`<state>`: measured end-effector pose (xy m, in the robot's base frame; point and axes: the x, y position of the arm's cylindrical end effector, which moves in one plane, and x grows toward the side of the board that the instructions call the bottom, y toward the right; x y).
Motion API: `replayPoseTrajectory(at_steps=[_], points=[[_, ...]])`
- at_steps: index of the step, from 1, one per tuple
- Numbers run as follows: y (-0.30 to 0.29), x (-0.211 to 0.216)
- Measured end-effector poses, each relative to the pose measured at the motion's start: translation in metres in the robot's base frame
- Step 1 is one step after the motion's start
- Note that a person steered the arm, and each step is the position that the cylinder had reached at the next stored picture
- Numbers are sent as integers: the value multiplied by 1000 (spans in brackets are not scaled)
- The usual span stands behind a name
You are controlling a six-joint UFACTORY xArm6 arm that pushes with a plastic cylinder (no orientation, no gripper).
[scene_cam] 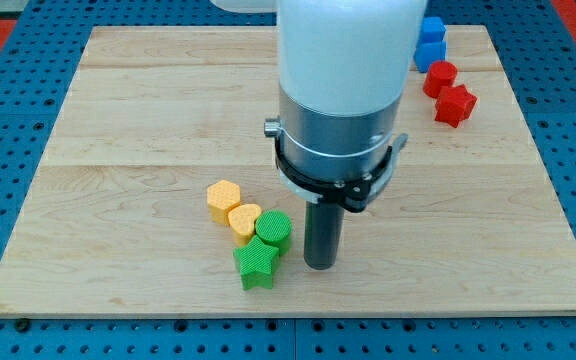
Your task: Separate green star and the green circle
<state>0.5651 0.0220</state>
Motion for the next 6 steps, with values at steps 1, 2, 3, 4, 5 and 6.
replayPoseTrajectory(at_steps=[1,2,3,4,5,6], points=[[-29,-8],[-49,-13],[-56,-16],[-74,-20],[-29,-14],[7,-13]])
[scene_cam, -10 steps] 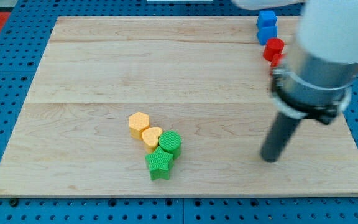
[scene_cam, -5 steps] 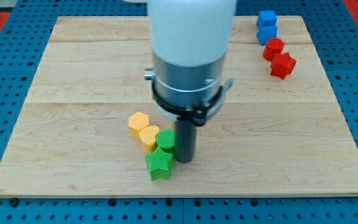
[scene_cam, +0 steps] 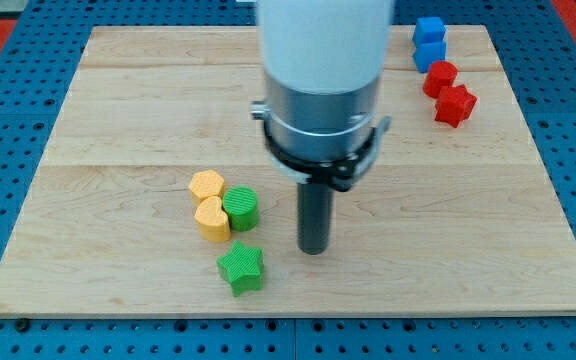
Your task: Separate green star and the green circle
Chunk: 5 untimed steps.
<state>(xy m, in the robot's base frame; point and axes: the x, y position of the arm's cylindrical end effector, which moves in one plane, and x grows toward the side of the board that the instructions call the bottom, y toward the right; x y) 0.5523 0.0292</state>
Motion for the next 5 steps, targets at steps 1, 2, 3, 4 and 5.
replayPoseTrajectory(at_steps=[1,2,3,4,5], points=[[-2,34],[-4,38],[-35,38],[-59,38],[-78,38]])
